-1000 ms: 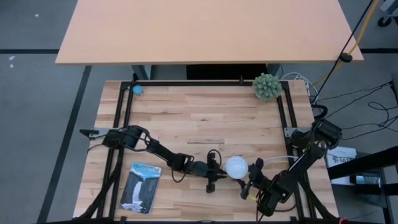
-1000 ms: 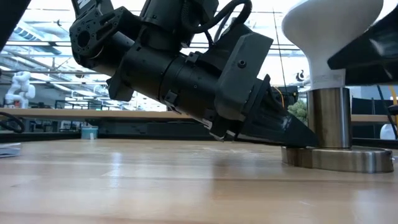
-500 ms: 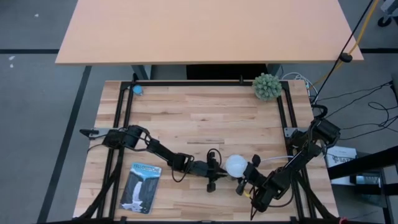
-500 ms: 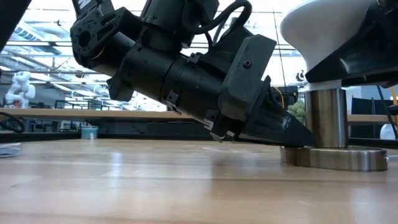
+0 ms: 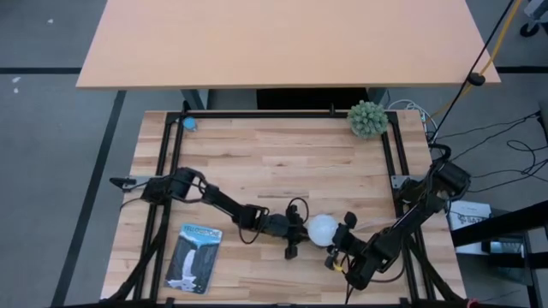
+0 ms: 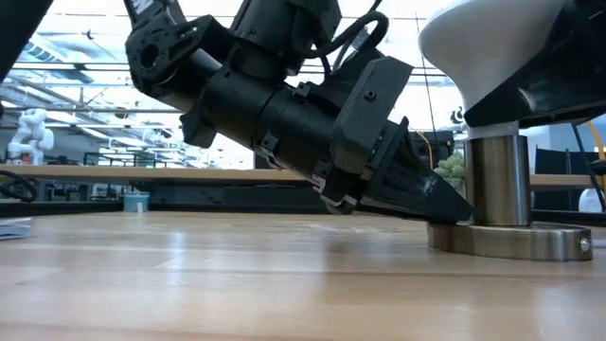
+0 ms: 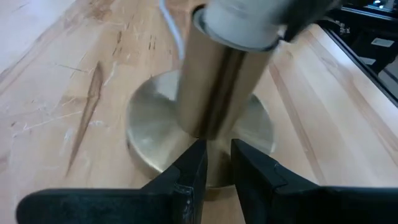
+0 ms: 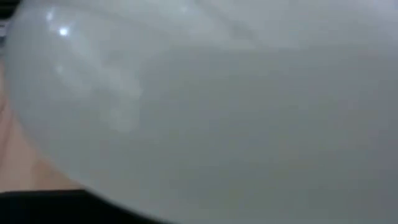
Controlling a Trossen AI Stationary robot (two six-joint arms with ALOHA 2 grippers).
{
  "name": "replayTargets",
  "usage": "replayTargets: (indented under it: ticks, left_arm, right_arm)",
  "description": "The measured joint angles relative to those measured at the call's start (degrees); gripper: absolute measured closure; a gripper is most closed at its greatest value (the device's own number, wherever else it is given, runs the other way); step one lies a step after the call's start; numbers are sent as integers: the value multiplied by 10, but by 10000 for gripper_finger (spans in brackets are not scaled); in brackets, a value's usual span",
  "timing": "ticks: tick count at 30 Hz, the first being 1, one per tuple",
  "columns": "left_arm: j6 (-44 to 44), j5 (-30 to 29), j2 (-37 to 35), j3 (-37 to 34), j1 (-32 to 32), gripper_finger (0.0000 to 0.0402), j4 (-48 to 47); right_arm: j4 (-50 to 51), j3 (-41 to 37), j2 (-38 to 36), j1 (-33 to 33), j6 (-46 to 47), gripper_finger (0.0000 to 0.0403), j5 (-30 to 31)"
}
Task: Screw lightbulb
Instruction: Remove the lightbulb from the bronze lamp socket
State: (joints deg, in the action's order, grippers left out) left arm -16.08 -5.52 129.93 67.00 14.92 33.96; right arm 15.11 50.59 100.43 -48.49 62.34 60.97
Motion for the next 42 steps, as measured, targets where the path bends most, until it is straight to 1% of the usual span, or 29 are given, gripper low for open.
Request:
replayTargets:
  ticks: [3,6,9,10,12,14,16,19,21,24,25,27,29,33,36,39,42]
  left_arm:
    - [0,16,0,0,-11,319,0]
    - [0,16,0,0,-23,319,3]
    - [-2,0,1,-1,-39,319,-11]
    - [0,4,4,-4,-45,319,10]
    - [0,6,2,-2,-50,319,4]
    - [-1,24,3,1,-55,319,6]
    - [-5,37,-1,1,-58,319,4]
    - [-3,36,-13,1,-55,320,-17]
    - [0,15,-31,1,-48,326,-59]
    - [27,-42,-64,0,-32,340,-127]
    - [40,-50,-75,-1,-26,343,-142]
    - [57,-55,-92,0,-17,347,-141]
    - [61,-57,-106,0,-8,348,-143]
    - [59,-56,-112,0,0,348,-146]
    - [58,-56,-114,1,2,349,-142]
    - [48,-56,-114,1,2,349,-143]
    - [44,-56,-114,1,2,349,-142]
  right_arm:
    - [1,-1,-17,1,-20,264,-23]
    - [2,-2,-40,2,-65,264,-53]
    - [0,-2,-60,9,-99,264,-102]
    - [-5,-1,-64,12,-109,264,-119]
    - [-9,0,-68,17,-126,264,-131]
    - [-8,0,-70,22,-136,264,-131]
    - [-2,-1,-70,23,-139,264,-112]
    - [2,-2,-69,23,-139,264,-85]
    - [5,-2,-68,23,-138,264,-78]
    - [18,-2,-65,23,-123,264,-59]
    - [18,-2,-65,24,-115,264,-49]
    - [23,-2,-62,24,-108,262,-38]
    - [27,-2,-59,27,-104,238,-39]
    - [38,-2,-58,32,-59,160,-44]
    - [43,-2,-58,35,-48,115,-45]
    - [45,-2,-58,35,-50,91,-46]
    - [50,-2,-65,31,-59,84,-47]
